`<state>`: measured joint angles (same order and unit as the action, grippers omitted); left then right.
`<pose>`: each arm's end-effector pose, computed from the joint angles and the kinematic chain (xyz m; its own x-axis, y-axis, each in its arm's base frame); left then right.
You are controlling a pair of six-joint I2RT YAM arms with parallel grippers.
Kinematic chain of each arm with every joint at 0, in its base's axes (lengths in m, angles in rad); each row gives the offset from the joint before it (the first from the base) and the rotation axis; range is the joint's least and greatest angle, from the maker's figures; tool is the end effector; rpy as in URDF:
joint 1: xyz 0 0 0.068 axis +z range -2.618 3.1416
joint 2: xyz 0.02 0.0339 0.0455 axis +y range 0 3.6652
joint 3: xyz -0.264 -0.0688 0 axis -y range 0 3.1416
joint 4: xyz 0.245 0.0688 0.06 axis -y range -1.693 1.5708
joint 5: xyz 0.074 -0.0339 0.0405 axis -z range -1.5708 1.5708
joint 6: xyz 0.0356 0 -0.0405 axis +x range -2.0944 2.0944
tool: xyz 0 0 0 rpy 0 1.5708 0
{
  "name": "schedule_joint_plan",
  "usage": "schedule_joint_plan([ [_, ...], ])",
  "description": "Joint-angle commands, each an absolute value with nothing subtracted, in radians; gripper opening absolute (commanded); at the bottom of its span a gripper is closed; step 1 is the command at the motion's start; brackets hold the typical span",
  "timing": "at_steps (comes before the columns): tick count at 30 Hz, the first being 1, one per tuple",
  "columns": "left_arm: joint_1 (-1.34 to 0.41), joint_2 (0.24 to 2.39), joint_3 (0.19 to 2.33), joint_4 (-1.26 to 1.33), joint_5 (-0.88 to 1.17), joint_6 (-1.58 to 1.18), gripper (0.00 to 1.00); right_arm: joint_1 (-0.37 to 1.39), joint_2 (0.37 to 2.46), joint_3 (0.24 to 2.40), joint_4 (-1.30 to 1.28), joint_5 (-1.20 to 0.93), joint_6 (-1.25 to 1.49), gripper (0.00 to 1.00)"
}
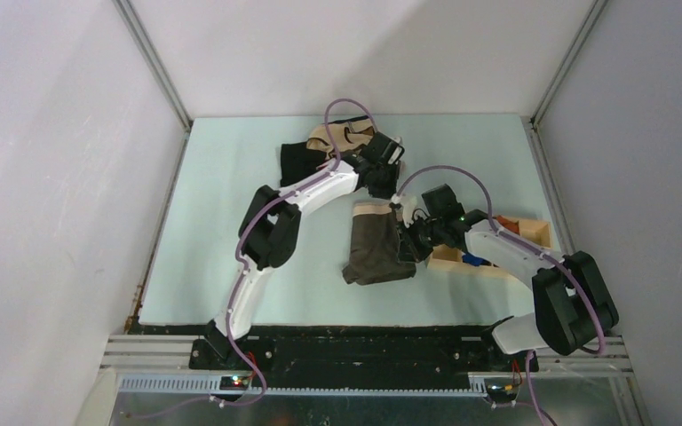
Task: Roll the underwear
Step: Fold the underwear at the center of the board.
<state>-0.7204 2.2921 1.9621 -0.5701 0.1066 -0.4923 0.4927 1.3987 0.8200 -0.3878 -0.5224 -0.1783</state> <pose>0.3835 -0.3416 0.2034 -0.8524 0.1228 -0.5083 0.3436 0.8644 -0.3672 0.2315 0.1444 0.2035 -0.5965 -0.4947 -0.6320 -0.7778 0.5504 0.3033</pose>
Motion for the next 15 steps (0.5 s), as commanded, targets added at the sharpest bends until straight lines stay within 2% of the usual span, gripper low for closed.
schedule_joint_plan([
  [1,-0.727,2.298,2.023,-0.525,0.096,-0.520,0.00,0.469,1.415,0.813,-0.438,-0.524,-0.242,0.11],
  [3,-0.728,2.300,2.030,-0.513,0.115,-0.523,0.00,0.453,1.415,0.810,-0.460,-0.521,-0.265,0.16],
  [4,-0.728,2.301,2.032,-0.508,0.125,-0.523,0.08,0.446,1.411,0.806,-0.465,-0.518,-0.279,0.18],
  [5,-0.728,2.298,2.036,-0.496,0.148,-0.522,0.18,0.426,1.407,0.805,-0.477,-0.515,-0.282,0.26],
  [6,-0.728,2.294,2.039,-0.491,0.162,-0.522,0.34,0.415,1.399,0.807,-0.482,-0.516,-0.287,0.33],
  [7,-0.728,2.291,2.048,-0.483,0.189,-0.519,0.40,0.391,1.393,0.810,-0.497,-0.526,-0.289,0.36],
  [10,-0.705,2.259,2.077,-0.480,0.226,-0.485,0.66,0.332,1.341,0.852,-0.539,-0.543,-0.295,0.48],
  [13,-0.665,2.204,2.082,-0.498,0.249,-0.439,0.79,0.287,1.296,0.936,-0.613,-0.557,-0.276,0.52],
  [15,-0.625,2.149,2.056,-0.520,0.256,-0.404,0.82,0.262,1.281,0.982,-0.627,-0.553,-0.234,0.57],
])
